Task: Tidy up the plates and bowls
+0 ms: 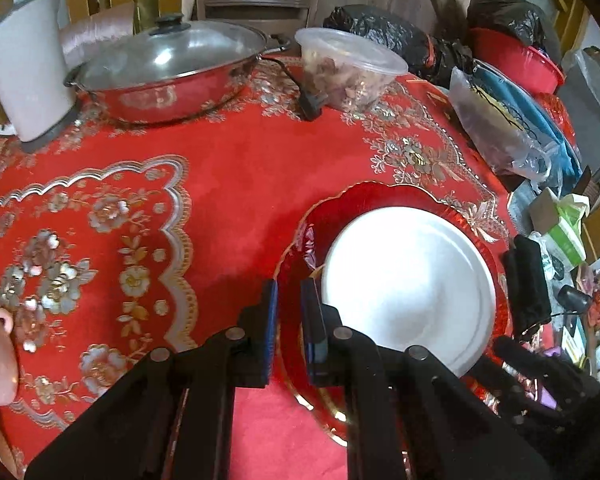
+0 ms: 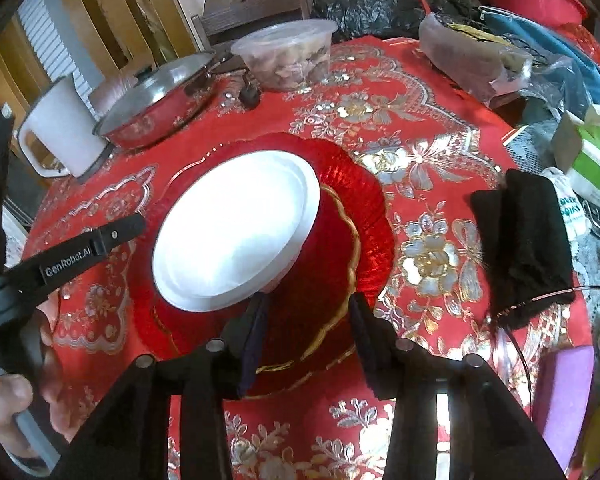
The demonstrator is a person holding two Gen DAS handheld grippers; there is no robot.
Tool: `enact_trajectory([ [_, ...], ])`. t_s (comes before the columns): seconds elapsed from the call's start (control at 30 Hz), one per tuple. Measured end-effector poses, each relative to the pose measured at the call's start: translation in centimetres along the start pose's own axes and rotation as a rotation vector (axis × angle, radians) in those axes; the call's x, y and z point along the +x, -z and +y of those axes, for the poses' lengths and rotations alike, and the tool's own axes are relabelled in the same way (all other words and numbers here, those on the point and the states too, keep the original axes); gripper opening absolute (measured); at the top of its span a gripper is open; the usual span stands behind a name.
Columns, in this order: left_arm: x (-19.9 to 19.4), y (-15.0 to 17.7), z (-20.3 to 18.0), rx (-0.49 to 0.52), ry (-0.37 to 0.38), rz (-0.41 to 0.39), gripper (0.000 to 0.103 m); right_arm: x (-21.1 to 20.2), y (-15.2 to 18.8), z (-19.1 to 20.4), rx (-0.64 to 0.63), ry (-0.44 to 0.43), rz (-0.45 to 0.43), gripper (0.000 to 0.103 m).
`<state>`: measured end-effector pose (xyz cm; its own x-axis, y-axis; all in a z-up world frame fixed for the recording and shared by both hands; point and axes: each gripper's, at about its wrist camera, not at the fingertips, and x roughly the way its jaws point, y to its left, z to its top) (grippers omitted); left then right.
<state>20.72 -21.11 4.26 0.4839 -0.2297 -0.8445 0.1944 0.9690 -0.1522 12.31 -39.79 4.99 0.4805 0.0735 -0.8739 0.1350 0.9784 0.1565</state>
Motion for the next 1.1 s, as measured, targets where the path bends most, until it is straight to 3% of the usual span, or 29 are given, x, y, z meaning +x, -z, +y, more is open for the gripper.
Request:
enact_trajectory([
  [0.23, -2.5, 1.7, 1.6, 0.001, -0.005, -0.056, 0.012, -3.2, 1.2, 0.3, 0.036, -0.071, -0.078, 0.048],
  [0.27, -3.1, 2.1, 1.9, 0.000, -0.008, -0.070, 0.018, -3.5, 1.4, 0.7, 0.034, -0.084, -0.087, 0.049],
  [0.33, -4.1, 2.7, 2.4, 0.002, -0.027, -0.095, 0.041, -4.0, 1.8, 1.7, 0.030, -0.118, -0.100, 0.052],
  [0.37, -4.5, 3.0, 2.6, 0.003, -0.035, -0.111, 0.058, -4.1, 2.0, 2.2, 0.023, -0.133, -0.104, 0.053],
  [0.4, -5.3, 3.6, 2.9, 0.005, -0.042, -0.143, 0.065, -4.1, 2.2, 2.9, 0.015, -0.144, -0.105, 0.053],
  [0.53, -7.2, 5.3, 4.2, 0.009, -0.055, -0.188, 0.066, -3.8, 3.3, 5.8, -0.022, -0.201, -0.088, 0.054],
  [0.67, -8.0, 7.0, 6.2, -0.026, -0.043, -0.178, 0.066, -3.0, 4.2, 8.8, -0.054, -0.251, -0.074, 0.054],
  [1.1, -9.6, 11.0, 12.2, -0.111, -0.103, -0.171, 0.066, -0.3, 6.3, 15.8, -0.100, -0.372, 0.007, 0.056],
])
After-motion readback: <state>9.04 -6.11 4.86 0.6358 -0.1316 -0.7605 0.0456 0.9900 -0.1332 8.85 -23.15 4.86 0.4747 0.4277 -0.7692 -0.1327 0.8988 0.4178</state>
